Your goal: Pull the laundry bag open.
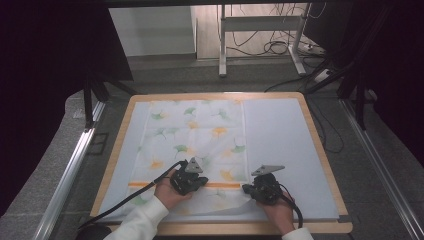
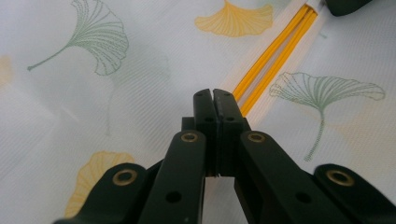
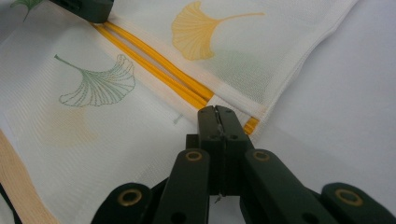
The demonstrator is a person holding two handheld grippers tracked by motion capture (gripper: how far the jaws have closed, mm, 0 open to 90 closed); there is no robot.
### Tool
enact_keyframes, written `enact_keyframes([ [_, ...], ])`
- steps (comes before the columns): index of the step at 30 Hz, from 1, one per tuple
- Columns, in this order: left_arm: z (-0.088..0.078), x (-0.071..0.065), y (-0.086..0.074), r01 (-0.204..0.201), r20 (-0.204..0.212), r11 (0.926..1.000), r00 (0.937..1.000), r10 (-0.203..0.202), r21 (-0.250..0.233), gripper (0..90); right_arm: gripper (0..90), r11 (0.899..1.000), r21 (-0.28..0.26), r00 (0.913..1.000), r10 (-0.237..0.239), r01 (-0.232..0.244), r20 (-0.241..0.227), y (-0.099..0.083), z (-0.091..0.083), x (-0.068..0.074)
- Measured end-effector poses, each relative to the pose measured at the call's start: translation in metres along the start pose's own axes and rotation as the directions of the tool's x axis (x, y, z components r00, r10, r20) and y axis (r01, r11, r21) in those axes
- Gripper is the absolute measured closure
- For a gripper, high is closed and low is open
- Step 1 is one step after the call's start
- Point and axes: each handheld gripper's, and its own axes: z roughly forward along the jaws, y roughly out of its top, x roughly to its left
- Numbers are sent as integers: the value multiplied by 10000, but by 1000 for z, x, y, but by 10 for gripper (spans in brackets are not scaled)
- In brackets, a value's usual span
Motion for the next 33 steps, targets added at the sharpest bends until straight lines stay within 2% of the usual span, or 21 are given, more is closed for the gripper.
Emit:
enact_keyframes([
  [5, -3, 3, -2, 22, -50, 10000, 10000, -21, 85, 900, 897, 10000, -17, 10000, 32, -32, -32, 0, 0, 0],
  [13, -8, 9, -9, 339, -26, 9994, 9994, -339, 13, 900, 897, 10000, -46, 10000, 10, -10, -33, -1, 0, 0],
  [20, -12, 8, -11, 172, -307, 9998, 9994, -168, 126, 900, 897, 10000, -54, 10000, 4, -4, -60, -1, 0, -1],
  [33, -14, 10, -11, 232, -388, 9994, 9990, -222, 249, 900, 897, 10000, -35, 10000, -18, 18, -57, 0, 0, -1],
])
